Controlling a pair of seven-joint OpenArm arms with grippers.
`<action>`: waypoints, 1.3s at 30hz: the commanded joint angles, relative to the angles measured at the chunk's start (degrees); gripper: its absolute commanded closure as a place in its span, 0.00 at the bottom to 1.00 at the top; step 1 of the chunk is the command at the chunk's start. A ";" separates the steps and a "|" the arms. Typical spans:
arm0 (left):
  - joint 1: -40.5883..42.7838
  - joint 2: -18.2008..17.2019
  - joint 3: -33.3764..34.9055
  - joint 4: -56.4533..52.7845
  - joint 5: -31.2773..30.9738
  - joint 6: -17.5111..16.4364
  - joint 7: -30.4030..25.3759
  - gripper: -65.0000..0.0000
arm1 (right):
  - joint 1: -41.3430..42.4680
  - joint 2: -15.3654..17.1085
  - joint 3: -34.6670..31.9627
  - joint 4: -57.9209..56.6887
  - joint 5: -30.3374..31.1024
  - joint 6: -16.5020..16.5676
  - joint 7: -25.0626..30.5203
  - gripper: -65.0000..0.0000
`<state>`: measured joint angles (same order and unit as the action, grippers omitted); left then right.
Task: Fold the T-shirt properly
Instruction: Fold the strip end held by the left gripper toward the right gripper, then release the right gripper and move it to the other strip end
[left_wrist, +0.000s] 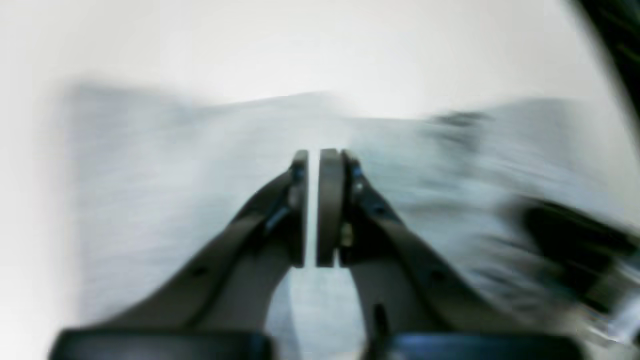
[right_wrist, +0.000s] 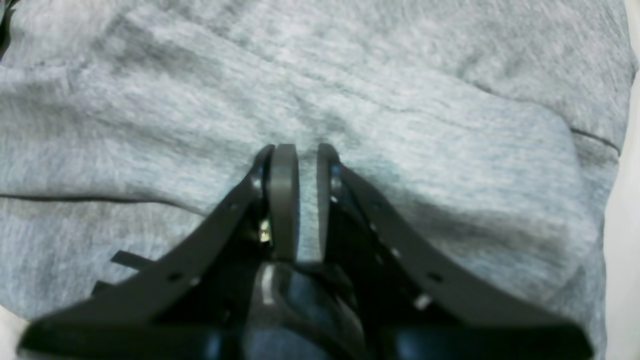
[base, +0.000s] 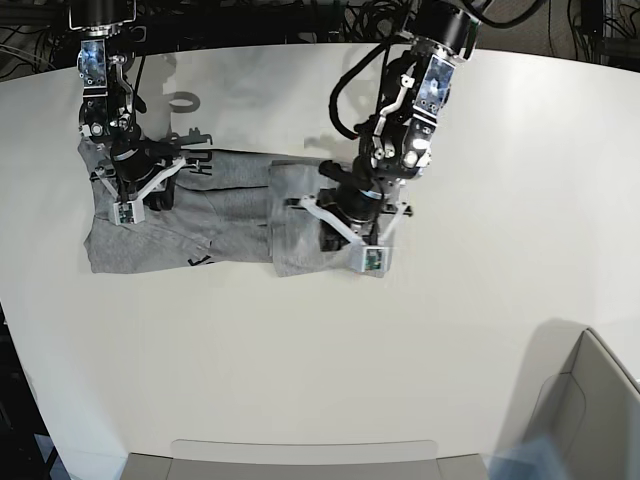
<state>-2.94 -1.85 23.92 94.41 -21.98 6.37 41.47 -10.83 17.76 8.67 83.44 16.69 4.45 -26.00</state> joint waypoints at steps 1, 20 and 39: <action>-0.97 0.48 -0.05 -0.65 -0.66 -0.88 -0.99 1.00 | -0.29 0.40 -0.01 0.47 0.15 0.61 -2.53 0.86; -0.80 -1.36 -0.23 -8.39 -0.66 -0.96 -0.99 1.00 | -4.51 5.67 33.05 18.85 51.49 9.84 -20.29 0.61; -0.44 -1.27 -0.23 -9.97 -0.66 -1.14 -0.99 1.00 | 6.39 9.54 33.58 -17.02 54.21 14.76 -16.95 0.63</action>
<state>-2.72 -3.29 23.88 83.81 -22.50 5.13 40.18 -4.71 26.00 41.80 65.71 69.73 18.44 -43.90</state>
